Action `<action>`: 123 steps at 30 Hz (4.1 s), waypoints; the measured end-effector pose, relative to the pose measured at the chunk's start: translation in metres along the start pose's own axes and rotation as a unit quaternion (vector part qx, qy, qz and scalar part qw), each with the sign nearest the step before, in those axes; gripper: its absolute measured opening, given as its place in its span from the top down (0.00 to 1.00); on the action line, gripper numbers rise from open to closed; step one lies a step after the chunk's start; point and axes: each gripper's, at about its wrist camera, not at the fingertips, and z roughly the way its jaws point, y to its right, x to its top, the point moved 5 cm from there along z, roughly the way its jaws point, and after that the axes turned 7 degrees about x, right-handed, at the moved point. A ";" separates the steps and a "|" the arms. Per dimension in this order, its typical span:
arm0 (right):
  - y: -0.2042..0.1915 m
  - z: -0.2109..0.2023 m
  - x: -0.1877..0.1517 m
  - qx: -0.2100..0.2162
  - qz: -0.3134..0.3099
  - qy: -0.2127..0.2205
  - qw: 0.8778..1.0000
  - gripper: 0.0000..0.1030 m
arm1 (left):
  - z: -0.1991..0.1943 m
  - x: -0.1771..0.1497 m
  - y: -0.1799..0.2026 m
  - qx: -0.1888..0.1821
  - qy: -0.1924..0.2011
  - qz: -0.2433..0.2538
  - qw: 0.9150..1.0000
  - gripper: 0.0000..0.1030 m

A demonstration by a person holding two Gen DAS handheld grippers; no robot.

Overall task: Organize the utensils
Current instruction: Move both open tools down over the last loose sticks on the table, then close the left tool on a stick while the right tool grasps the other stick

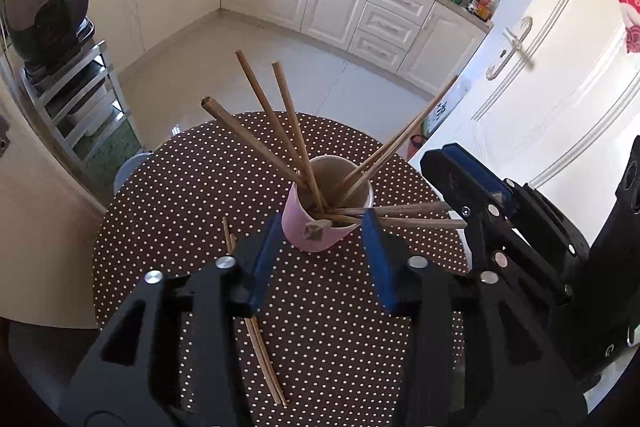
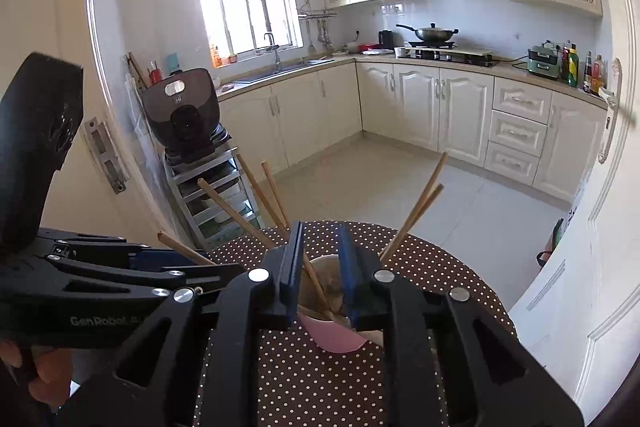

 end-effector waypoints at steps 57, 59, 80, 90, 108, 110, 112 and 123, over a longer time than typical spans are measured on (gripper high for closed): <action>-0.049 0.028 -0.115 0.011 0.083 -0.163 0.983 0.57 | 0.032 -0.103 -0.099 0.073 -0.074 -0.056 0.993 0.32; -0.045 0.033 -0.119 0.011 0.086 -0.174 0.981 0.57 | 0.048 -0.105 -0.096 0.083 -0.092 -0.044 0.991 0.32; -0.003 0.058 -0.141 0.015 0.121 -0.222 0.967 0.57 | 0.145 -0.119 -0.083 0.109 -0.182 -0.036 0.977 0.33; -0.008 0.070 -0.138 0.027 0.108 -0.229 0.967 0.57 | 0.162 -0.105 -0.069 0.145 -0.175 -0.009 0.974 0.33; -0.058 0.154 -0.130 0.037 0.059 -0.239 0.969 0.57 | 0.145 -0.112 -0.142 0.142 -0.155 -0.096 0.973 0.33; -0.056 0.162 -0.130 0.038 0.063 -0.247 0.966 0.57 | 0.150 -0.104 -0.147 0.140 -0.157 -0.097 0.973 0.42; -0.053 0.170 -0.131 0.033 0.063 -0.259 0.963 0.59 | 0.160 -0.095 -0.150 0.138 -0.161 -0.098 0.972 0.45; -0.055 0.192 -0.132 0.029 0.059 -0.308 0.949 0.94 | 0.190 -0.058 -0.144 0.172 -0.166 -0.057 0.969 0.67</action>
